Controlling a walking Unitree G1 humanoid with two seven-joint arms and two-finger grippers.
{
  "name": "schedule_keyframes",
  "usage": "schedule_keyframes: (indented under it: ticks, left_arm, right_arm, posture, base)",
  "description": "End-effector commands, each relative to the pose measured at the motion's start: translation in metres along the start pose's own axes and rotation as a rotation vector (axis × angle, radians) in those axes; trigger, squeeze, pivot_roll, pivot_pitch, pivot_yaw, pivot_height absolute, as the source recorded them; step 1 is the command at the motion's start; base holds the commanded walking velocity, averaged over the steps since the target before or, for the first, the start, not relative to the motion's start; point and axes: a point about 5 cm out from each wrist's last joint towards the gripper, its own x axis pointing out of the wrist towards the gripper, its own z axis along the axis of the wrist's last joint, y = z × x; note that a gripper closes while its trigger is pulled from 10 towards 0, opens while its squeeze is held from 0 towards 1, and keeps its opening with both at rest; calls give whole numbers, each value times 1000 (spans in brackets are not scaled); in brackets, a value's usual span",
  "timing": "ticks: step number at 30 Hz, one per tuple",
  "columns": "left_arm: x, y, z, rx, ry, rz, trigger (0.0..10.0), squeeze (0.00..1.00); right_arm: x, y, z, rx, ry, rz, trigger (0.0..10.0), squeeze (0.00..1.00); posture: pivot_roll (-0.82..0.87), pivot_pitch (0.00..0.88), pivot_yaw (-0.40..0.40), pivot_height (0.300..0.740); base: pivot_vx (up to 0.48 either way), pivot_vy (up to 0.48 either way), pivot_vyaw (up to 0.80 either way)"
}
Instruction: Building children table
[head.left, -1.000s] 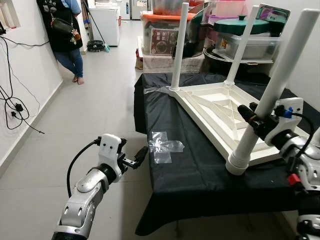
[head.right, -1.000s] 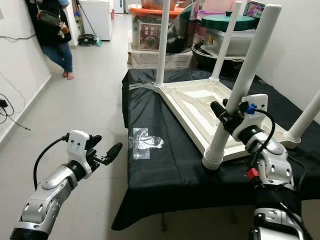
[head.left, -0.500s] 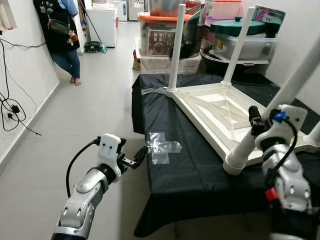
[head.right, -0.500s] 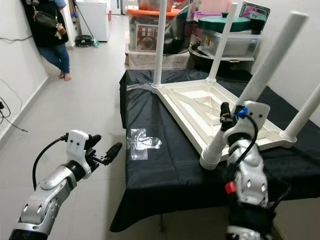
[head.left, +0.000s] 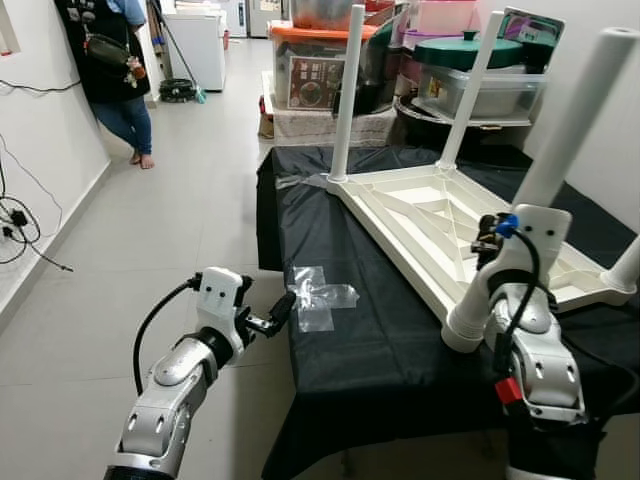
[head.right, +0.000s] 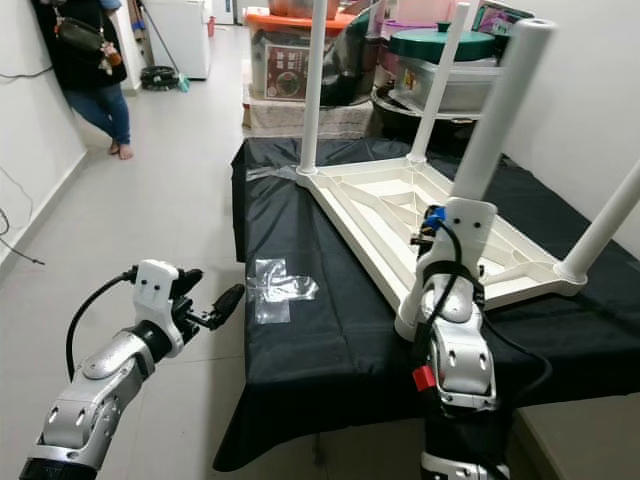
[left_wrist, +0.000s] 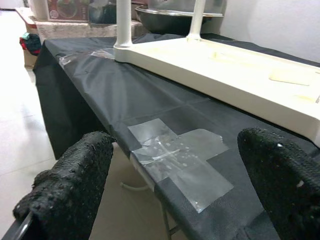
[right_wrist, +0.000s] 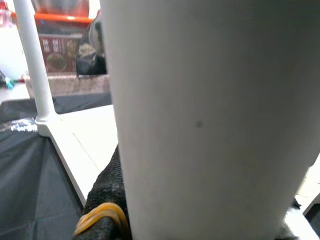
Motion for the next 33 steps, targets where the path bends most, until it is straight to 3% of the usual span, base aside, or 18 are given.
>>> schedule_keyframes:
  ticks: [1, 13, 20, 33]
  left_arm:
    - [-1, -1, -4, 2, 15, 3, 10000, 0]
    - [-2, -4, -8, -6, 20, 4, 10000, 0]
    - [-1, -5, -8, -10, 20, 5, 10000, 0]
    - [-2, -5, -8, -15, 18, 20, 10000, 0]
  right_arm:
    - [-1, -6, -38, -45, 197, -18, 0, 0]
    - [-1, -16, -40, -12, 240, -99, 0, 0]
    - [-4, -27, -40, -15, 233, -249, 0, 0]
    - [-6, -13, -49, -22, 301, -301, 0, 0]
  posture:
    - [56, 0, -84, 740]
    - [52, 0, -86, 740]
    - [45, 0, -89, 740]
    - [43, 0, -106, 740]
  base:
    - [0, 0, 0]
    - [0, 0, 0]
    - [0, 0, 0]
    - [0, 0, 0]
